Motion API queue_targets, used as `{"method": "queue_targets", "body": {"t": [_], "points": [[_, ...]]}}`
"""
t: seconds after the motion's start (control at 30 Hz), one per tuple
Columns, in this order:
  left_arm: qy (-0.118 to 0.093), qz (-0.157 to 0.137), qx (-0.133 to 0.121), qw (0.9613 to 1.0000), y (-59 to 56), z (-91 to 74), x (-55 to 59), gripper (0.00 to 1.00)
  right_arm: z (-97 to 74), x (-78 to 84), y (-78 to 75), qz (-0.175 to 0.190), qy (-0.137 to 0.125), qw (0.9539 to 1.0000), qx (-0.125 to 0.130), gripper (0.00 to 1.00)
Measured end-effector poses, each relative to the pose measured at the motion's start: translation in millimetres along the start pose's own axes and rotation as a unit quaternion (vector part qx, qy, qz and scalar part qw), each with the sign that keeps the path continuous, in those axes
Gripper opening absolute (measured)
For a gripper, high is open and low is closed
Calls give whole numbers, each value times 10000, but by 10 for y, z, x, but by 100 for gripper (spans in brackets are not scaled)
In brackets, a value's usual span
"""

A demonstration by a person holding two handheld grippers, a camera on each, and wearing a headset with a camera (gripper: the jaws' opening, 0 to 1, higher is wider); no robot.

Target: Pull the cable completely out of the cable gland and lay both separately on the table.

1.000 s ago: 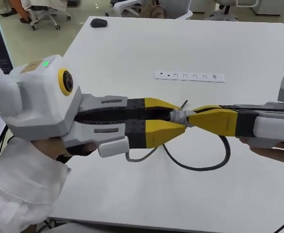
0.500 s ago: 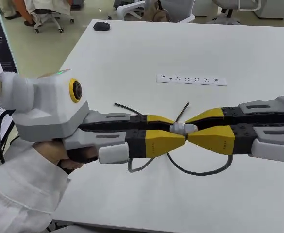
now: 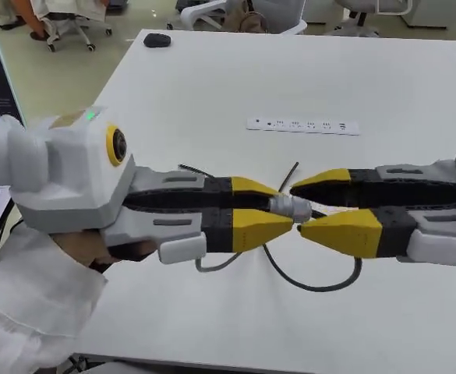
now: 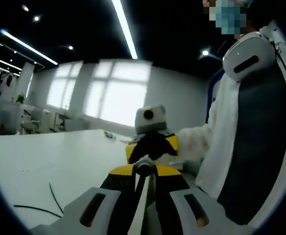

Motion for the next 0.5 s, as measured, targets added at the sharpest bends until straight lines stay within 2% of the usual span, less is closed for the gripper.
{"method": "queue_targets", "body": {"t": [0.07,0.1,0.13,0.17,0.2,0.27,0.33,0.37,0.5], "points": [[-116,213,30,9997,-9,3,-60,15,-32,10,-63,82,-92,9999,119,21],[-85,421,-27,9991,-3,5,-77,15,-41,5,-62,262,-152,9995,62,21],[-46,443,-11,9990,-13,9,-75,16,-47,-6,-56,482,-212,9986,5,21],[-39,594,-19,9982,-13,15,-83,16,-55,-27,-55,739,-313,9968,-44,22],[-43,658,-28,9978,-19,15,-86,16,-61,-38,-50,805,-370,9960,-82,22],[-123,732,10,9972,-42,12,-100,16,-81,-44,-42,764,-394,9962,-146,17],[-208,856,-47,9961,-43,12,-118,16,-83,-44,-52,776,-400,9961,-85,16],[-228,871,-40,9959,-46,13,-122,16,-87,-32,-60,759,-358,9965,-52,16],[-223,1098,-16,9937,-67,33,-147,16,-76,-16,-21,986,-318,9944,-189,15]]}}
Point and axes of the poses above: the centre of the closed fingertips' face, and the gripper's own axes: z roughly forward along the fingers, y roughly to its left, x roughly out of its underside, the point moved 6 cm from there along -z, roughly backward along the fingers, and after that the axes turned 3 degrees about z, right-handed, at the moved point
